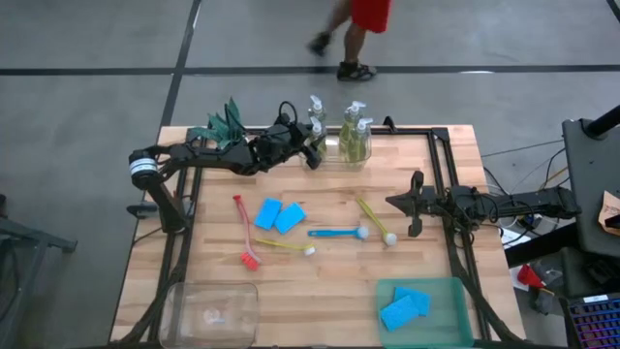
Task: Pick & Place Kitchen Sink Supplies
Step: Put the liquid detergent into the top transparent bin
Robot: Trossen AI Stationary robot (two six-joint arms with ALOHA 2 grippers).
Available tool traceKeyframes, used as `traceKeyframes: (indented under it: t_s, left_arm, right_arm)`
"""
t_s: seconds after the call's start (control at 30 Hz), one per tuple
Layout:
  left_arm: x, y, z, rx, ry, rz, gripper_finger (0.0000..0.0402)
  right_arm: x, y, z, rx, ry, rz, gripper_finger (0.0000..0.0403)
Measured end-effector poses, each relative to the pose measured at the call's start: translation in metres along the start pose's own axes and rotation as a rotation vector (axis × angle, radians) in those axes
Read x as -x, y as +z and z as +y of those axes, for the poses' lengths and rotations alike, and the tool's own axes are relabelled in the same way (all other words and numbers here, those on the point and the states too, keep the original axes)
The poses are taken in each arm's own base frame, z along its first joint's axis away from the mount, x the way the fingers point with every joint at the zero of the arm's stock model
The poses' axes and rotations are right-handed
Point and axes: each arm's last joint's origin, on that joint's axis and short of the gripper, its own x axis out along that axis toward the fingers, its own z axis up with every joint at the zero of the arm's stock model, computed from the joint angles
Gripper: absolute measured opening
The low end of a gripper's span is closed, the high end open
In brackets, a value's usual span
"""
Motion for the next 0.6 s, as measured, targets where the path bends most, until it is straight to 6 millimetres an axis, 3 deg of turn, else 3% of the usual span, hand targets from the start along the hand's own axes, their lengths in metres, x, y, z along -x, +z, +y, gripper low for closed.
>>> traceKeyframes:
  t_s: [0.6]
  left_arm:
    - [0.0005, 0.0003, -0.0007, 0.011, -0.033, -0.009, 0.0218]
  right_arm:
    - [0.0, 0.0, 0.0, 0.0, 0.0, 0.0, 0.0009]
